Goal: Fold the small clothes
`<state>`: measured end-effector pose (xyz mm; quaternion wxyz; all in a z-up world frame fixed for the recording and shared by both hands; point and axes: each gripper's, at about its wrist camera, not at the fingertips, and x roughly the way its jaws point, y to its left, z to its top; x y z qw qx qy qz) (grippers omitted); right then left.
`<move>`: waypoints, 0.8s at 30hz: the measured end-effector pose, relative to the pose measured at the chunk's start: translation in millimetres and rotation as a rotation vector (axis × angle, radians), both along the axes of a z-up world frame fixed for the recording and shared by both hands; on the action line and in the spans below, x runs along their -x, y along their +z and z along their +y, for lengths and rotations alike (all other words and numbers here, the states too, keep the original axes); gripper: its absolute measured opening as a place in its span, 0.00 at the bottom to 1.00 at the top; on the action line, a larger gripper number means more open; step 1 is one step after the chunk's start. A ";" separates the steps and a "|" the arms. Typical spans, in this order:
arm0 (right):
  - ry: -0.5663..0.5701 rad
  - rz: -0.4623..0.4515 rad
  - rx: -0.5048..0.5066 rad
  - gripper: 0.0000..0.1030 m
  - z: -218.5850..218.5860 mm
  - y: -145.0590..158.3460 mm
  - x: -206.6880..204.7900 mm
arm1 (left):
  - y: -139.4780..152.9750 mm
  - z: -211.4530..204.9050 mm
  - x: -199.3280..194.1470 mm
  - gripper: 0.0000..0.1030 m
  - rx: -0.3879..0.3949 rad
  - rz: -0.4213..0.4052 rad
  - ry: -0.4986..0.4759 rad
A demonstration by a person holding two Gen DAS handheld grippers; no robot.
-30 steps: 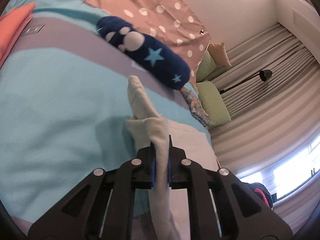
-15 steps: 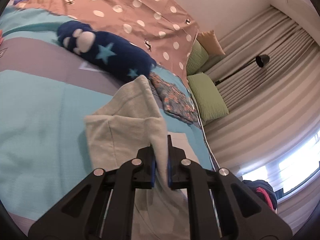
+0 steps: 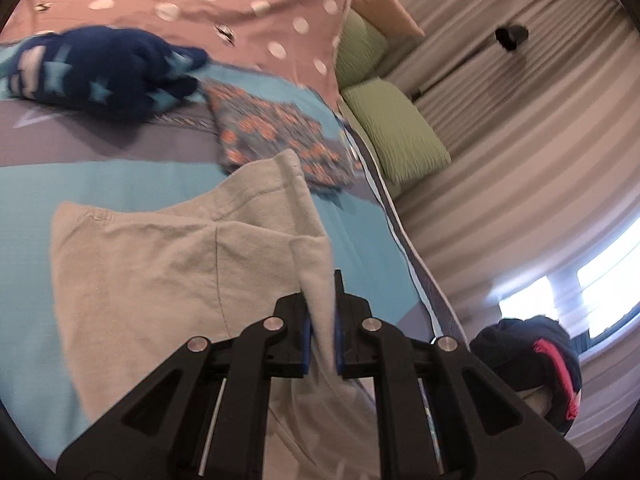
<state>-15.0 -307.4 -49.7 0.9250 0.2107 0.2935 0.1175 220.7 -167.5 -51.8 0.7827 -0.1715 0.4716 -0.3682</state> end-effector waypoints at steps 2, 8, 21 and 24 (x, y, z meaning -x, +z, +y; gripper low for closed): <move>-0.027 0.010 -0.014 0.03 -14.7 -5.0 6.5 | -7.5 -24.4 1.7 0.08 -0.020 0.008 -0.035; -0.083 0.058 -0.047 0.03 -48.1 -23.4 15.1 | -27.4 -81.3 9.0 0.08 -0.116 0.000 -0.100; -0.116 0.212 -0.181 0.09 -84.8 -73.3 15.4 | -15.7 -101.0 27.6 0.35 -0.172 -0.163 -0.113; -0.117 0.220 -0.213 0.09 -89.5 -79.1 17.3 | 8.5 -79.9 43.1 0.46 -0.168 -0.243 -0.107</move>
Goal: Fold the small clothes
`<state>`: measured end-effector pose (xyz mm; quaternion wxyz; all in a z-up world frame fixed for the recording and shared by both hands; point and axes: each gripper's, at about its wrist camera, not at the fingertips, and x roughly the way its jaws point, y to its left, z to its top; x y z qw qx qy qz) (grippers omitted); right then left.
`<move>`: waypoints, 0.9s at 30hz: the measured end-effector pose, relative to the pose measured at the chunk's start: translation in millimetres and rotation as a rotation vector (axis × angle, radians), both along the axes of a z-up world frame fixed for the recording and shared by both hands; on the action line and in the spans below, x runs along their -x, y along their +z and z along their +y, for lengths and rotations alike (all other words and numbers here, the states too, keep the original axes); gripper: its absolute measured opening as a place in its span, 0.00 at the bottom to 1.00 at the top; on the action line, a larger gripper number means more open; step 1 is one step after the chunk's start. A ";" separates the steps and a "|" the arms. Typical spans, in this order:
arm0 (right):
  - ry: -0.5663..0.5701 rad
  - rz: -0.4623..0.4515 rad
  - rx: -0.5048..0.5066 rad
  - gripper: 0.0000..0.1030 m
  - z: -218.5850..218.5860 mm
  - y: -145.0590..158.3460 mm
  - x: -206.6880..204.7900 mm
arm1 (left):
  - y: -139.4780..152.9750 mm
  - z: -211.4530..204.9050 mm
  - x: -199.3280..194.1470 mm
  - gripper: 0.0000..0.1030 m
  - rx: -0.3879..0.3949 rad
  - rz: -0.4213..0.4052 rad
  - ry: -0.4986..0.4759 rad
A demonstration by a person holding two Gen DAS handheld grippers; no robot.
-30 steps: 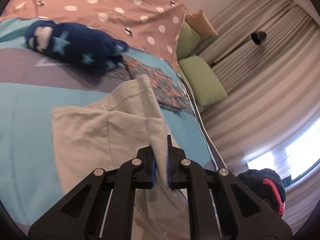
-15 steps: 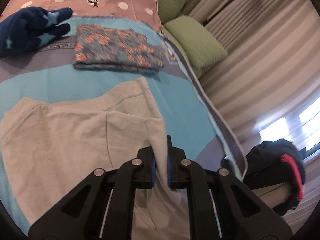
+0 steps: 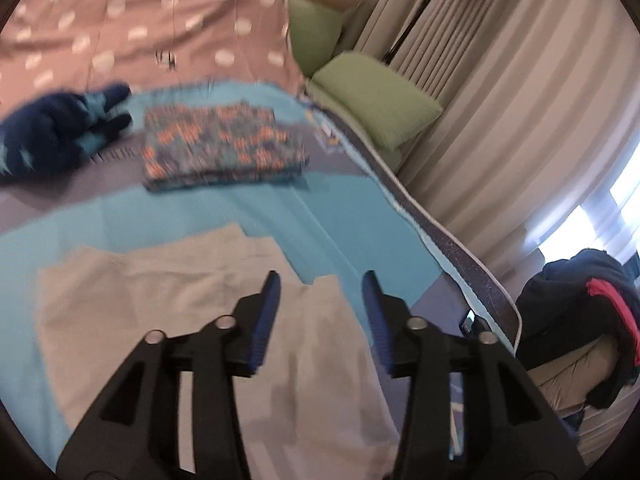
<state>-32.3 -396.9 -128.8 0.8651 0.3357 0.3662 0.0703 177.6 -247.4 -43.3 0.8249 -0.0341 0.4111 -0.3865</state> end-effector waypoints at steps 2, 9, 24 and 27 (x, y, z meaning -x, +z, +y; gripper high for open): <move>0.001 -0.001 -0.012 0.09 -0.6 -1.0 -0.2 | 8.9 24.1 15.2 0.53 0.010 -0.044 0.008; 0.009 -0.009 -0.024 0.09 -3.2 4.4 -3.4 | -9.2 111.4 78.5 0.60 -0.089 -0.106 0.066; -0.054 0.046 0.155 0.22 -13.9 17.0 1.2 | -80.1 170.8 139.3 0.67 -0.261 -0.054 0.125; -0.048 -0.038 0.187 0.23 -12.6 43.5 3.1 | -61.7 172.9 137.0 0.60 -0.190 -0.086 0.133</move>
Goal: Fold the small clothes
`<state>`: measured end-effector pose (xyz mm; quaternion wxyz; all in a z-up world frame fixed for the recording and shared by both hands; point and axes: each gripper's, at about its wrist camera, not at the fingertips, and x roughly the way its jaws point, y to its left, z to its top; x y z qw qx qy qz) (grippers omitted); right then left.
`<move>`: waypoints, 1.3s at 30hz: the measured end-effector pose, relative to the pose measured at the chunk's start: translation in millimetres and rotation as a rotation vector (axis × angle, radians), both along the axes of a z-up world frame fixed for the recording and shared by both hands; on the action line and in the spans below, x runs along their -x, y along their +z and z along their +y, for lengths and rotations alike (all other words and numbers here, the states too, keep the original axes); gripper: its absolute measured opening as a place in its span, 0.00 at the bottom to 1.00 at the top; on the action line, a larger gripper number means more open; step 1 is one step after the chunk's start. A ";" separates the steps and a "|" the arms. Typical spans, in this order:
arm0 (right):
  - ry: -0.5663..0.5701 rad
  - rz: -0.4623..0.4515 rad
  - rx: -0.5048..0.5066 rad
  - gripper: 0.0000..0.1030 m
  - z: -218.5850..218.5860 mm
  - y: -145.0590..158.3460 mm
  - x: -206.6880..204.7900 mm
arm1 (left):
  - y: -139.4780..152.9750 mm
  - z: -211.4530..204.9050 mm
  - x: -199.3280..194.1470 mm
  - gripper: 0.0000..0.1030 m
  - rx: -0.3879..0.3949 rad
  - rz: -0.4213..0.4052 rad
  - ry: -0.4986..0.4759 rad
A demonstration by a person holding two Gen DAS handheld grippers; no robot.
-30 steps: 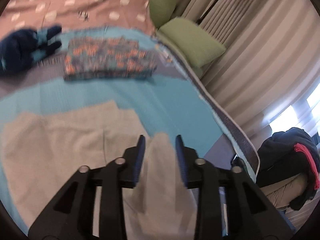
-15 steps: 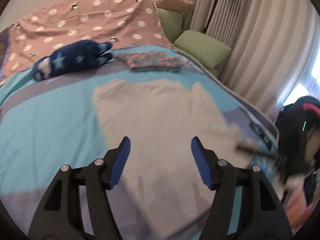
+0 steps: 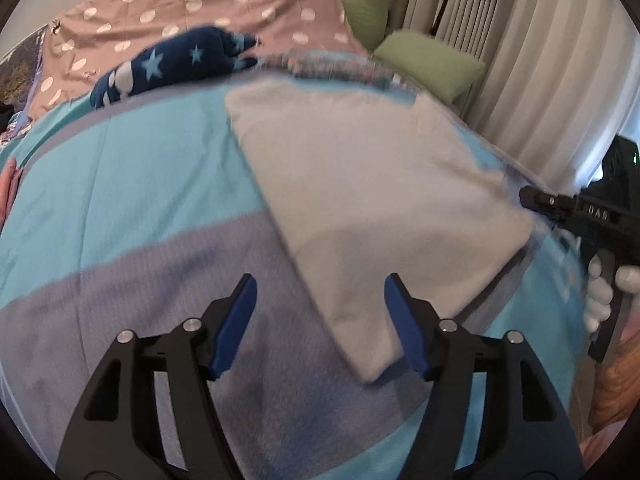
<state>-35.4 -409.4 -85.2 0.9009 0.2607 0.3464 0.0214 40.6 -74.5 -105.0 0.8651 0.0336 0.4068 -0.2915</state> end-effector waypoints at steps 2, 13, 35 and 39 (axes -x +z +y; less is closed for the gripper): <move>0.066 -0.057 0.005 0.22 11.9 13.6 -6.0 | 11.8 -5.5 -2.8 0.35 0.059 -0.016 -0.019; 0.116 0.069 0.029 0.02 19.2 -43.0 -51.5 | -22.6 -39.6 -19.9 0.30 0.087 0.070 -0.096; 0.251 0.014 0.240 0.06 48.1 27.6 -105.8 | 14.1 -43.4 -30.0 0.43 -0.006 -0.051 -0.058; 0.281 0.081 0.244 0.06 52.2 10.3 -149.1 | 2.4 -35.9 -59.9 0.48 -0.037 -0.006 0.009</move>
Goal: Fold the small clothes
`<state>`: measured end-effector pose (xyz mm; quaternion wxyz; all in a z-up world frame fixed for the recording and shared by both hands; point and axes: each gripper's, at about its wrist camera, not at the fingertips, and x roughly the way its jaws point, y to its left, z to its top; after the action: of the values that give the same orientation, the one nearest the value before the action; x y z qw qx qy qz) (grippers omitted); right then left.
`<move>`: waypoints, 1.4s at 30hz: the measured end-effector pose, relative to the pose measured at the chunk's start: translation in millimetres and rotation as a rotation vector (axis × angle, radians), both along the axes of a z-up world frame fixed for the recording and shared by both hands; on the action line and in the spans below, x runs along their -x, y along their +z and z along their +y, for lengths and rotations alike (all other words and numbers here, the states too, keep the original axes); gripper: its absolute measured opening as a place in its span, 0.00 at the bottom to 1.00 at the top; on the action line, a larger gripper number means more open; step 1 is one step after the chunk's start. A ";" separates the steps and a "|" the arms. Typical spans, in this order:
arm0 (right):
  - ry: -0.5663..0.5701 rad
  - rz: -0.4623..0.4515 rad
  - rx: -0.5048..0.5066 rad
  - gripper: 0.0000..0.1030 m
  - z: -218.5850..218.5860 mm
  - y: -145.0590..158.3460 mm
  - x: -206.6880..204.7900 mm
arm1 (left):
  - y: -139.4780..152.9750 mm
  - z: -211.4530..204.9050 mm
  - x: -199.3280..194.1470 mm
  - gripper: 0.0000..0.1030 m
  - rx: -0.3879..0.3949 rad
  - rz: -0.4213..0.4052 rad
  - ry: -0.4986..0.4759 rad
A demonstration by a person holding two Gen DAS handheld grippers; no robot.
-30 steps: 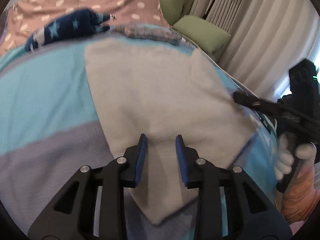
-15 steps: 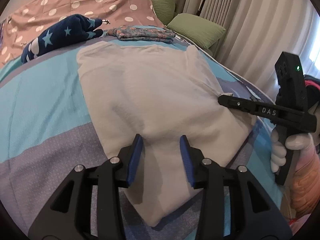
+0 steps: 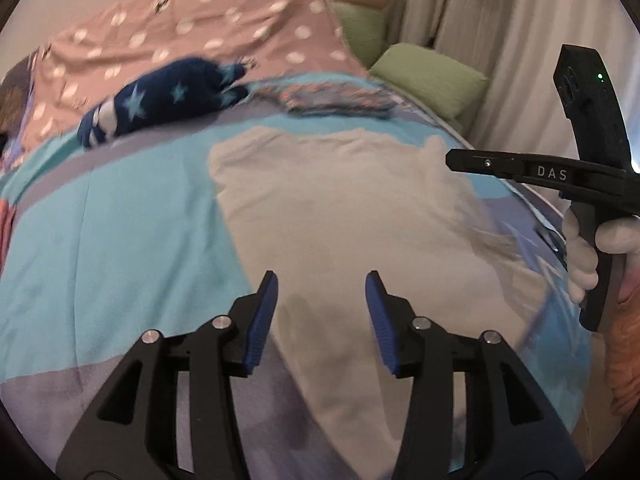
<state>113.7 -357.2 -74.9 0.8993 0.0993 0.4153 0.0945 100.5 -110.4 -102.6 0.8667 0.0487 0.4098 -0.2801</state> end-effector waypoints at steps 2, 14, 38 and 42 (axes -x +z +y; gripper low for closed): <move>-0.027 0.112 0.055 0.06 1.4 -29.9 -25.1 | -24.3 3.5 -18.5 0.60 -0.011 0.096 0.023; -0.075 0.015 -0.051 0.42 -45.9 -8.3 18.7 | -21.8 31.8 -30.3 0.65 0.157 0.176 0.053; 0.264 0.123 -0.349 0.58 -45.5 -59.2 -77.8 | -42.8 6.1 -128.5 0.41 0.285 0.274 -0.021; 0.217 0.142 -0.298 0.21 -41.4 -59.3 -88.4 | -42.4 4.9 -134.2 0.22 0.295 0.264 -0.007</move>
<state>202.2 -398.7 -134.3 0.8276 0.1926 0.4674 0.2440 234.7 -105.5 -145.0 0.8024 -0.1145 0.4741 -0.3440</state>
